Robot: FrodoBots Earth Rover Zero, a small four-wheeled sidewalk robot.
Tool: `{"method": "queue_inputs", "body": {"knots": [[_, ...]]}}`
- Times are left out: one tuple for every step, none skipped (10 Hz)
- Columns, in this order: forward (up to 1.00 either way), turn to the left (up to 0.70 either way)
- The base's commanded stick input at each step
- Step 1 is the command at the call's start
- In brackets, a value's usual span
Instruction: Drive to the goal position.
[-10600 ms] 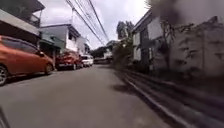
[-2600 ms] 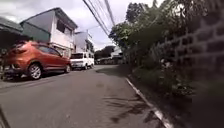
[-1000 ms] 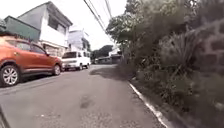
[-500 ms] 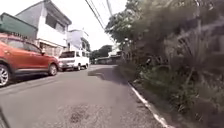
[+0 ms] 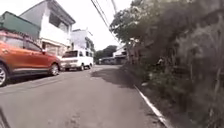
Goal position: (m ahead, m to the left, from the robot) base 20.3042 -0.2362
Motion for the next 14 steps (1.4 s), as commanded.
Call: {"method": "queue_inputs", "body": {"knots": [[0.70,0.00],[0.70,0.00],[0.70,0.00],[0.70,0.00],[0.70,0.00],[0.70,0.00],[0.70,0.00],[0.70,0.00],[0.70,0.00],[0.70,0.01],[0.70,0.02],[0.70,0.03],[0.70,0.13],[0.70,0.10]]}}
